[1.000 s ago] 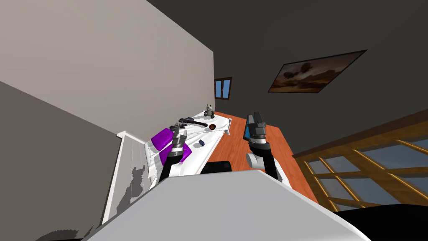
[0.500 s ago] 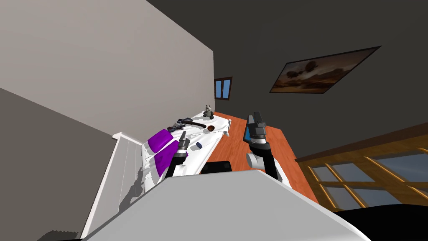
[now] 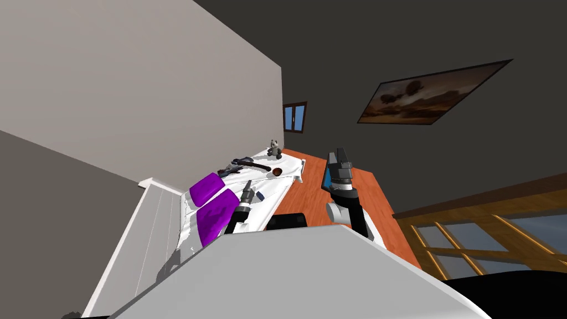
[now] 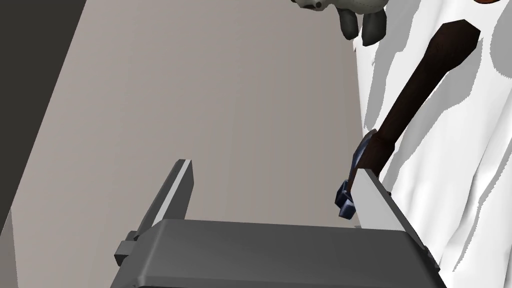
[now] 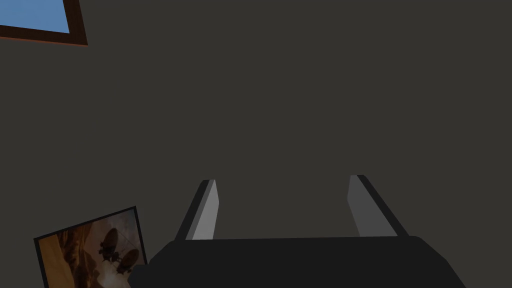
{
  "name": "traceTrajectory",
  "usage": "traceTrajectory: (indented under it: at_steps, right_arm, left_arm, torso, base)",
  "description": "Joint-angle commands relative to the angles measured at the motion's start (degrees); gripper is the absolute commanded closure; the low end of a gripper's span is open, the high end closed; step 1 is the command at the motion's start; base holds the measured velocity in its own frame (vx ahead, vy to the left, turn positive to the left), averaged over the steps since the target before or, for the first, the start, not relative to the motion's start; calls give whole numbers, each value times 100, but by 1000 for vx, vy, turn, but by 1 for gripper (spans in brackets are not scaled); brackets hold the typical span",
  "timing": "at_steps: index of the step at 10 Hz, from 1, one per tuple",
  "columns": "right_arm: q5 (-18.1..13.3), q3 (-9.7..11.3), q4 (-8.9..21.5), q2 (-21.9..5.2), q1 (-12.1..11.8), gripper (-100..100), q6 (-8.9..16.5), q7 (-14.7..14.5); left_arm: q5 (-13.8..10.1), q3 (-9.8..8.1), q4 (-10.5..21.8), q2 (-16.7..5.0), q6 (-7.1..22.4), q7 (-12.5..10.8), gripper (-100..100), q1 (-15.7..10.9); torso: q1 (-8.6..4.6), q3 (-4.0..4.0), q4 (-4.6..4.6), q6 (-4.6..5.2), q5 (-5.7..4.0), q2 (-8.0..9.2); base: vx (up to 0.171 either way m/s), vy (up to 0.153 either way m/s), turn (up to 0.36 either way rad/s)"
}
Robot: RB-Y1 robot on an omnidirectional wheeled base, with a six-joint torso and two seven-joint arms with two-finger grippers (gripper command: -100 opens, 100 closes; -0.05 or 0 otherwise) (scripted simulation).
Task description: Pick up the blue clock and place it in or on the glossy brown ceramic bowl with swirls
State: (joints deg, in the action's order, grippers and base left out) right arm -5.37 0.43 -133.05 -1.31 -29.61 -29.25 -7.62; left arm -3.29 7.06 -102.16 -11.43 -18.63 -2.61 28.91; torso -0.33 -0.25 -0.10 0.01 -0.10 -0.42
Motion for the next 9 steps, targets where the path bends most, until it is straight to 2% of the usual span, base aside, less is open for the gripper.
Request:
traceTrajectory:
  at_steps: [1, 3, 4, 5, 9]
  right_arm:
    - [0, 0, 0, 0, 0, 0, 0, 0]
    - [0, 0, 0, 0, 1, 0, 0, 0]
    - [0, 0, 0, 0, 0, 0, 0, 0]
    - [0, 0, 0, 0, 0, 0, 0, 0]
    - [0, 0, 0, 0, 0, 0, 0, 0]
  left_arm:
    - [-2, 11, 239, -2, -33, 7, -100, -22]
    - [-32, 140, 709, -83, 176, 114, -100, -38]
    - [-32, 140, 889, -83, 176, 114, -100, -38]
    - [-32, 140, 889, -83, 176, 114, -100, -38]
    - [-62, 262, 1547, -179, 399, 224, -100, -54]
  torso:
    - [0, 0, 0, 0, 0, 0]
    - [20, 11, 4, 0, 5, 19]
    - [8, 0, 1, 0, 3, -1]
    - [9, -2, -1, -1, 2, -4]
    - [16, 6, 2, 0, 4, 9]
  base:
    - [45, -44, 5]
    - [88, -67, -38]
    - [124, -78, -10]
    - [47, -35, 12]
    - [74, -48, -39]
